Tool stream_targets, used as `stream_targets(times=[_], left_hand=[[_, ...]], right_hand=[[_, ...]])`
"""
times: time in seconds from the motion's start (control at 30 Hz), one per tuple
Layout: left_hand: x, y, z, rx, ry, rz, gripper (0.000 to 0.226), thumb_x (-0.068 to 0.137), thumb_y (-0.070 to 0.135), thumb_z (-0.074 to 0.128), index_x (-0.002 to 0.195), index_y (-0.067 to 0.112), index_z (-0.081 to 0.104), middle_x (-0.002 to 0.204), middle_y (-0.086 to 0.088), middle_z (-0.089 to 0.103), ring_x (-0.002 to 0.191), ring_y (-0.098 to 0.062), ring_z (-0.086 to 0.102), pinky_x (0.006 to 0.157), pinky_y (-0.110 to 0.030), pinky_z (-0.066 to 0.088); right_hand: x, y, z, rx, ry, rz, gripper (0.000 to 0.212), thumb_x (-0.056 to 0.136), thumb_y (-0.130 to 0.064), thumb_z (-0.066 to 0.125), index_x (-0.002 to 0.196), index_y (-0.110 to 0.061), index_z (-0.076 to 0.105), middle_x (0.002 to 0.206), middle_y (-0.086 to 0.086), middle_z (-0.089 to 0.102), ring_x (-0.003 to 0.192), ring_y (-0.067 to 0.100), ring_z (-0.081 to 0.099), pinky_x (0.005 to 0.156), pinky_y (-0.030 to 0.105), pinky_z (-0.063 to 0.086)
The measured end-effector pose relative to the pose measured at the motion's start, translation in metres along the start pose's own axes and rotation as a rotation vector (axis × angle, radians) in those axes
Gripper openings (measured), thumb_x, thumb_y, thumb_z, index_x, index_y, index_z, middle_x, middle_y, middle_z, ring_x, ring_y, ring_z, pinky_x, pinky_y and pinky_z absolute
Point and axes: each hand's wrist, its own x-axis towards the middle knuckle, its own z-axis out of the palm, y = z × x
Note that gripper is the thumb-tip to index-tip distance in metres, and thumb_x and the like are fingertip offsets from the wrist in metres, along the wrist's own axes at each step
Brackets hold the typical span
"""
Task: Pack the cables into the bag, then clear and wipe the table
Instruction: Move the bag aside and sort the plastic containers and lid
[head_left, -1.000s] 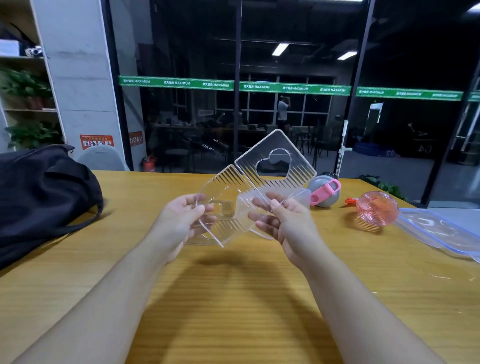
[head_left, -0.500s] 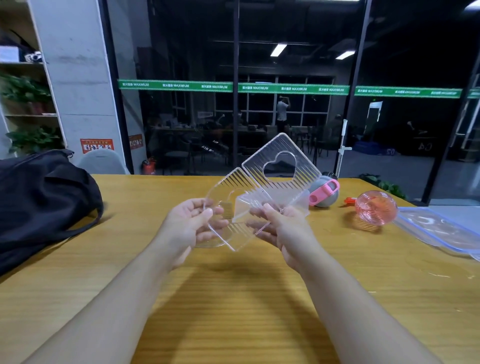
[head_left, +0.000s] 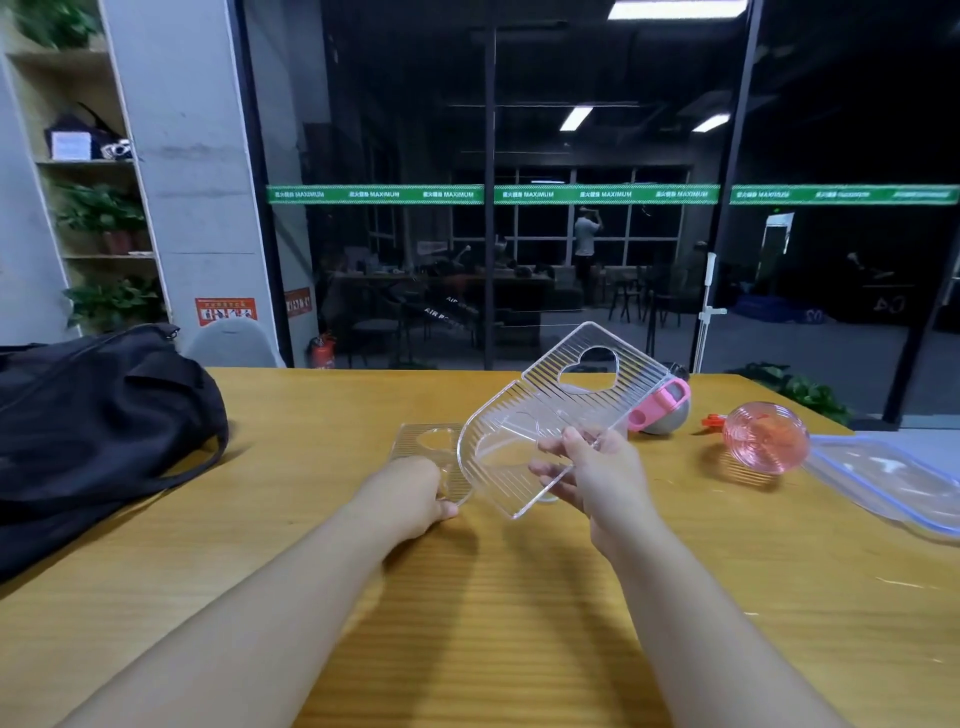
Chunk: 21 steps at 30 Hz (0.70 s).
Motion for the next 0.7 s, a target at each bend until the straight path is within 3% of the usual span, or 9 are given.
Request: stream_targets(times=[0.1, 0.2, 0.27, 0.43, 0.53, 0.7], left_hand=[[0.001, 0.003, -0.006, 0.043, -0.015, 0.014, 0.021, 0.09, 0.032, 0.057, 0.094, 0.015, 0.068, 0.077, 0.003, 0.057, 0.075, -0.018, 0.052, 0.062, -0.025, 0.038], [0.0, 0.004, -0.01, 0.106, -0.065, 0.051, 0.02, 0.09, 0.028, 0.055, 0.076, 0.015, 0.062, 0.06, 0.005, 0.046, 0.058, -0.015, 0.045, 0.05, -0.025, 0.034], [0.0, 0.001, -0.013, 0.09, -0.11, 0.035, 0.024, 0.086, 0.026, 0.054, 0.065, 0.014, 0.054, 0.058, 0.003, 0.042, 0.052, -0.013, 0.04, 0.053, -0.025, 0.037], [0.001, -0.01, -0.019, 0.039, -0.217, 0.013, 0.023, 0.084, 0.032, 0.055, 0.079, 0.01, 0.061, 0.065, 0.004, 0.042, 0.064, -0.015, 0.044, 0.078, -0.03, 0.048], [-0.002, -0.016, -0.025, 0.063, -0.28, 0.016, 0.019, 0.082, 0.033, 0.054, 0.072, 0.017, 0.055, 0.066, 0.004, 0.043, 0.057, -0.008, 0.041, 0.068, -0.026, 0.044], [-0.001, -0.033, -0.029, -0.019, -0.353, -0.03, 0.015, 0.077, 0.035, 0.058, 0.074, 0.021, 0.051, 0.072, 0.002, 0.054, 0.066, -0.02, 0.053, 0.066, -0.027, 0.046]], right_hand=[[0.001, -0.002, -0.003, 0.015, 0.017, -0.006, 0.011, 0.101, -0.01, 0.041, 0.106, -0.005, 0.049, 0.084, 0.007, 0.065, 0.054, 0.015, 0.062, 0.052, 0.022, 0.054], [0.002, -0.002, -0.003, 0.018, 0.032, -0.005, 0.013, 0.1, -0.01, 0.041, 0.107, -0.004, 0.05, 0.086, 0.007, 0.066, 0.052, 0.013, 0.062, 0.053, 0.022, 0.054], [0.003, -0.001, -0.003, 0.005, 0.038, -0.009, 0.015, 0.1, -0.01, 0.041, 0.11, -0.002, 0.05, 0.084, 0.006, 0.066, 0.052, 0.014, 0.062, 0.055, 0.024, 0.055], [0.004, 0.001, -0.004, -0.041, 0.048, -0.015, 0.019, 0.1, -0.01, 0.041, 0.111, 0.002, 0.05, 0.085, 0.005, 0.066, 0.051, 0.013, 0.063, 0.063, 0.03, 0.055], [0.004, 0.001, -0.004, -0.039, 0.049, -0.011, 0.017, 0.1, -0.01, 0.04, 0.109, 0.0, 0.05, 0.084, 0.005, 0.066, 0.051, 0.013, 0.063, 0.056, 0.026, 0.055], [0.003, 0.001, -0.003, -0.013, 0.05, -0.004, 0.009, 0.1, -0.01, 0.041, 0.102, -0.007, 0.05, 0.083, 0.006, 0.065, 0.051, 0.015, 0.062, 0.052, 0.024, 0.054]])
